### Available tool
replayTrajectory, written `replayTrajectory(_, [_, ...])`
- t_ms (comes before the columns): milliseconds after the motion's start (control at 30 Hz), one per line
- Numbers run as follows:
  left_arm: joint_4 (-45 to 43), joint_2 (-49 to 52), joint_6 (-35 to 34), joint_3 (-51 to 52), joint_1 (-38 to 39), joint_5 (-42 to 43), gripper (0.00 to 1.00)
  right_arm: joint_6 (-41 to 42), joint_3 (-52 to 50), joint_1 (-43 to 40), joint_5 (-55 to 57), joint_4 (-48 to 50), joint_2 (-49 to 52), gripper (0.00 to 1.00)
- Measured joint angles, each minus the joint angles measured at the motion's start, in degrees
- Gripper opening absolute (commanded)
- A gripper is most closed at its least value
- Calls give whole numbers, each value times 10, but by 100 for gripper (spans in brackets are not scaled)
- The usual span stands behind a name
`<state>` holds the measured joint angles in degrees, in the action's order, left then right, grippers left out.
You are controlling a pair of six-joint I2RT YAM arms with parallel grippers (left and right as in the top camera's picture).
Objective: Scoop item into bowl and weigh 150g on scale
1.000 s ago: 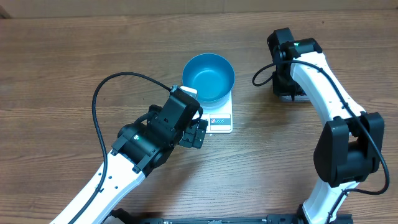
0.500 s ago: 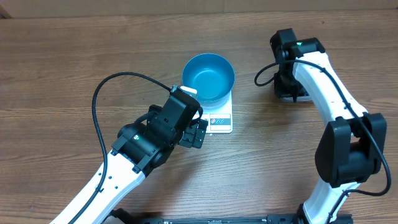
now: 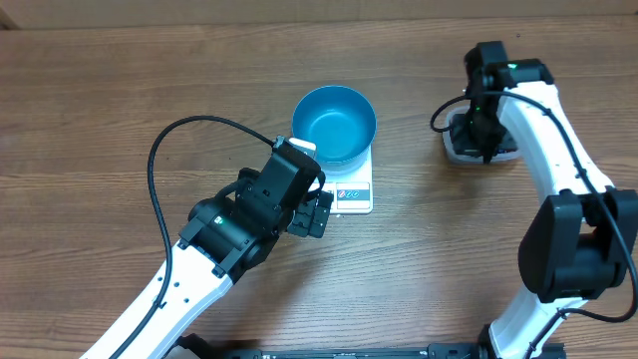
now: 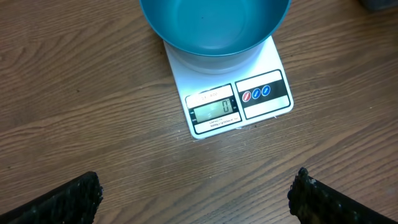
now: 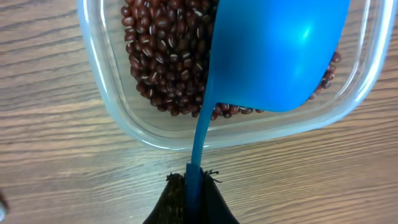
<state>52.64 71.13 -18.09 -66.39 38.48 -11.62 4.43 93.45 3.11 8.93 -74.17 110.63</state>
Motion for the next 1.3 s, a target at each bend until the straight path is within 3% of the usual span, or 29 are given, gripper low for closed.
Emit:
replayTrajectory(367, [0, 0, 0, 0, 0, 0, 100, -28, 0, -62, -122, 5, -1, 4])
replayTrajectory(933, [0, 0, 0, 0, 0, 0, 100, -51, 0, -84, -198, 16, -1, 4])
replayTrajectory(1300, [0, 0, 0, 0, 0, 0, 100, -75, 0, -152, -304, 15, -1, 4])
